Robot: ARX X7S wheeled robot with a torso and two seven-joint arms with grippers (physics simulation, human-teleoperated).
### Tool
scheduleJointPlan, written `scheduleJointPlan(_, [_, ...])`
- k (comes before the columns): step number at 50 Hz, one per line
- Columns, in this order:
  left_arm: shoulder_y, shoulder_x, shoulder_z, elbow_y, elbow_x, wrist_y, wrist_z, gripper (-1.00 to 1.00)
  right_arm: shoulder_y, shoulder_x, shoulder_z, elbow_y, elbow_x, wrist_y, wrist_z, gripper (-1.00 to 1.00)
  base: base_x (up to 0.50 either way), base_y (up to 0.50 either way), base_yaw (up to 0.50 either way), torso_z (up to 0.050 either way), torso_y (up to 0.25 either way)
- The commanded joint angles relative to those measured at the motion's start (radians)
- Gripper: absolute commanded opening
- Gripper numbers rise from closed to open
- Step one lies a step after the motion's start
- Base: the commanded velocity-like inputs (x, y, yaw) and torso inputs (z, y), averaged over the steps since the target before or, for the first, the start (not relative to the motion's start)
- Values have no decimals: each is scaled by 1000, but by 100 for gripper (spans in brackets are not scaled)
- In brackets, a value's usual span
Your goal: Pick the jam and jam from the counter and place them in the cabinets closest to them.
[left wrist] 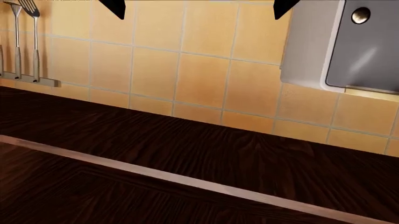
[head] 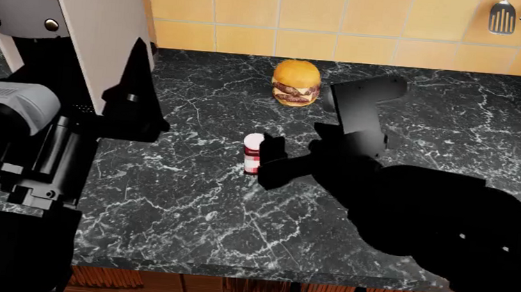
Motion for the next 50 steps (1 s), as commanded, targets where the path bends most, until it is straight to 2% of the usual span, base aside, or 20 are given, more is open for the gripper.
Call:
scheduleJointPlan(1, [2,-8,11,-2,-5,7,-7,100,26,-40,-60,72,-57,2,-36,100,0,0,0,0,0])
scheduleJointPlan(22, [2,-22,26,-2,-19,17,-19,100,39,-96,-157,170,-140,-15,-110,100,0,0,0,0,0])
scheduleJointPlan(50, [3,-36,32,-7,-36,31,-29,100,70,-203,-274,415,-279,-102,-235,100,0,0,0,0,0])
